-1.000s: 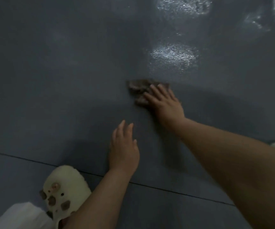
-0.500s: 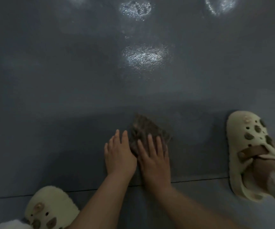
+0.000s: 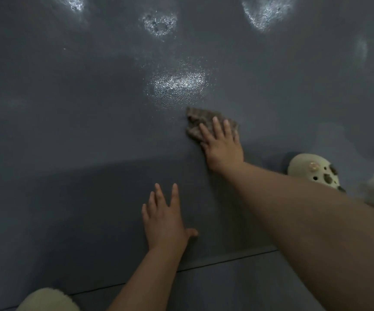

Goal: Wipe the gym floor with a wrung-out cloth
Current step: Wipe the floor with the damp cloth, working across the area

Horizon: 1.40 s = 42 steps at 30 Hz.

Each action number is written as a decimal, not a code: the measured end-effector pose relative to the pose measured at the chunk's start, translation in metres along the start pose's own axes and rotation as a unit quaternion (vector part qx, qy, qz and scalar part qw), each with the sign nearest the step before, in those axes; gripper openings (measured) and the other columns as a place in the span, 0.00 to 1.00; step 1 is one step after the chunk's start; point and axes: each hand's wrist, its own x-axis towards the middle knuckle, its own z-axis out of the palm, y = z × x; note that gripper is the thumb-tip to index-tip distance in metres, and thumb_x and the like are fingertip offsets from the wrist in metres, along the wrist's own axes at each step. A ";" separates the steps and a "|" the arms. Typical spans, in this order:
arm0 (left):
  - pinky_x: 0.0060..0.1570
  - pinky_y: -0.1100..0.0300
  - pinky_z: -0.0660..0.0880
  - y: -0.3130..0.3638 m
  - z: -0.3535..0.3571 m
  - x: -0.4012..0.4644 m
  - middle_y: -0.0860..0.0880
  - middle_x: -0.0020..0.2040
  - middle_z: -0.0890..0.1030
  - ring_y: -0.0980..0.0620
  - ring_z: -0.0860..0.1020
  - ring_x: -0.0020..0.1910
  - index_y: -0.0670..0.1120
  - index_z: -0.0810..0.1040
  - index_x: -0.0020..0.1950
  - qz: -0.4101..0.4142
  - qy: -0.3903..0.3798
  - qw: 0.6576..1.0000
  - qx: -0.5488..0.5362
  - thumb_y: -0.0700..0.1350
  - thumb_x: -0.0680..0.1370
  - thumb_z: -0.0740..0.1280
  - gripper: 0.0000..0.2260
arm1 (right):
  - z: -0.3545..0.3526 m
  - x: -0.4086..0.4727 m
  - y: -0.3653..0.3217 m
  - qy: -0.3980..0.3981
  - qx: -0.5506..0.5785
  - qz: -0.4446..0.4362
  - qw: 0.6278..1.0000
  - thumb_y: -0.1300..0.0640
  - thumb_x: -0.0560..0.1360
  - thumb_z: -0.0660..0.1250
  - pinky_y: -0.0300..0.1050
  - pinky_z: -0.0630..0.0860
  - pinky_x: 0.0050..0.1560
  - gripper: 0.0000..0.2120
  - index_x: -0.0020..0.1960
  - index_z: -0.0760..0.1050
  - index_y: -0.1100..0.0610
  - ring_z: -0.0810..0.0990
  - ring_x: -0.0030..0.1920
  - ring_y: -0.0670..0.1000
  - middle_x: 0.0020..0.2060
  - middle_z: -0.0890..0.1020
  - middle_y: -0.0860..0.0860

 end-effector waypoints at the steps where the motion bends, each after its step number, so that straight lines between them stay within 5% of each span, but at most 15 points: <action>1: 0.74 0.48 0.45 0.003 0.000 0.000 0.41 0.76 0.35 0.43 0.42 0.76 0.53 0.33 0.76 -0.001 -0.017 1.000 0.018 0.64 0.69 0.70 0.53 | -0.006 0.005 0.012 -0.006 0.009 0.024 1.000 0.43 0.82 0.46 0.54 0.42 0.74 0.24 0.77 0.45 0.41 0.40 0.76 0.55 0.77 0.43 0.49; 7: 0.74 0.48 0.44 0.019 0.001 0.006 0.36 0.76 0.37 0.39 0.41 0.76 0.51 0.35 0.76 -0.019 -0.035 0.998 0.052 0.60 0.69 0.72 0.53 | 0.009 -0.032 0.028 0.028 0.063 0.131 0.989 0.47 0.82 0.48 0.56 0.45 0.74 0.24 0.77 0.48 0.43 0.43 0.76 0.57 0.77 0.45 0.52; 11: 0.74 0.49 0.45 0.024 0.000 0.007 0.34 0.75 0.40 0.38 0.44 0.76 0.48 0.38 0.77 -0.030 -0.035 0.997 0.062 0.55 0.72 0.71 0.48 | 0.054 -0.098 -0.023 0.063 0.070 0.104 0.990 0.47 0.75 0.53 0.61 0.61 0.67 0.24 0.71 0.68 0.46 0.63 0.71 0.64 0.71 0.67 0.58; 13: 0.75 0.49 0.46 0.026 0.001 0.009 0.34 0.75 0.39 0.37 0.44 0.76 0.48 0.40 0.78 -0.031 -0.013 0.998 0.050 0.46 0.79 0.63 0.37 | 0.066 -0.121 -0.037 0.038 0.075 0.091 0.992 0.46 0.73 0.52 0.59 0.59 0.65 0.25 0.69 0.69 0.46 0.62 0.69 0.63 0.69 0.71 0.58; 15: 0.75 0.49 0.48 0.028 0.003 0.011 0.34 0.75 0.38 0.37 0.44 0.76 0.48 0.40 0.78 -0.038 -0.007 0.999 0.037 0.43 0.80 0.62 0.36 | 0.068 -0.124 -0.035 0.048 0.066 0.072 0.994 0.45 0.73 0.52 0.58 0.57 0.64 0.25 0.70 0.65 0.45 0.61 0.69 0.62 0.69 0.71 0.58; 18: 0.74 0.49 0.50 0.029 0.002 0.014 0.34 0.75 0.37 0.37 0.43 0.76 0.47 0.38 0.77 -0.044 -0.048 0.997 0.028 0.51 0.71 0.74 0.50 | 0.058 -0.105 -0.018 0.046 0.036 0.031 0.998 0.43 0.74 0.50 0.57 0.53 0.68 0.26 0.71 0.64 0.44 0.61 0.71 0.63 0.71 0.68 0.57; 21: 0.73 0.49 0.50 0.028 0.000 0.016 0.34 0.75 0.37 0.36 0.43 0.75 0.48 0.39 0.77 -0.041 -0.063 0.997 0.009 0.52 0.67 0.77 0.54 | 0.034 -0.067 0.005 0.001 0.029 0.012 0.999 0.41 0.79 0.40 0.54 0.41 0.73 0.26 0.76 0.50 0.40 0.44 0.76 0.59 0.77 0.48 0.51; 24: 0.73 0.48 0.51 0.027 -0.001 0.016 0.34 0.74 0.36 0.36 0.42 0.75 0.48 0.39 0.77 -0.033 -0.063 0.997 0.000 0.51 0.67 0.77 0.54 | 0.007 -0.032 0.035 -0.003 0.027 0.059 0.998 0.44 0.82 0.45 0.54 0.40 0.73 0.24 0.76 0.44 0.39 0.40 0.76 0.55 0.77 0.43 0.48; 31: 0.73 0.48 0.54 0.026 0.001 0.017 0.34 0.74 0.36 0.36 0.42 0.75 0.48 0.39 0.77 -0.034 -0.060 0.998 -0.003 0.52 0.66 0.77 0.55 | 0.005 -0.052 0.070 0.024 0.034 0.173 0.984 0.48 0.83 0.46 0.57 0.40 0.73 0.24 0.77 0.47 0.45 0.43 0.77 0.56 0.77 0.46 0.51; 36: 0.73 0.48 0.53 0.030 0.000 0.018 0.34 0.74 0.36 0.35 0.43 0.75 0.48 0.40 0.77 -0.041 -0.058 0.997 0.003 0.52 0.66 0.78 0.55 | 0.058 -0.140 0.026 0.083 0.067 0.162 0.981 0.49 0.75 0.53 0.59 0.61 0.66 0.24 0.68 0.72 0.51 0.68 0.68 0.62 0.68 0.72 0.59; 42: 0.72 0.47 0.53 0.031 0.002 0.018 0.34 0.74 0.36 0.36 0.43 0.75 0.48 0.41 0.77 -0.045 -0.046 0.998 -0.004 0.52 0.65 0.78 0.55 | 0.078 -0.185 0.007 0.055 0.057 0.124 0.989 0.43 0.74 0.53 0.59 0.56 0.64 0.24 0.68 0.65 0.47 0.61 0.68 0.63 0.68 0.71 0.58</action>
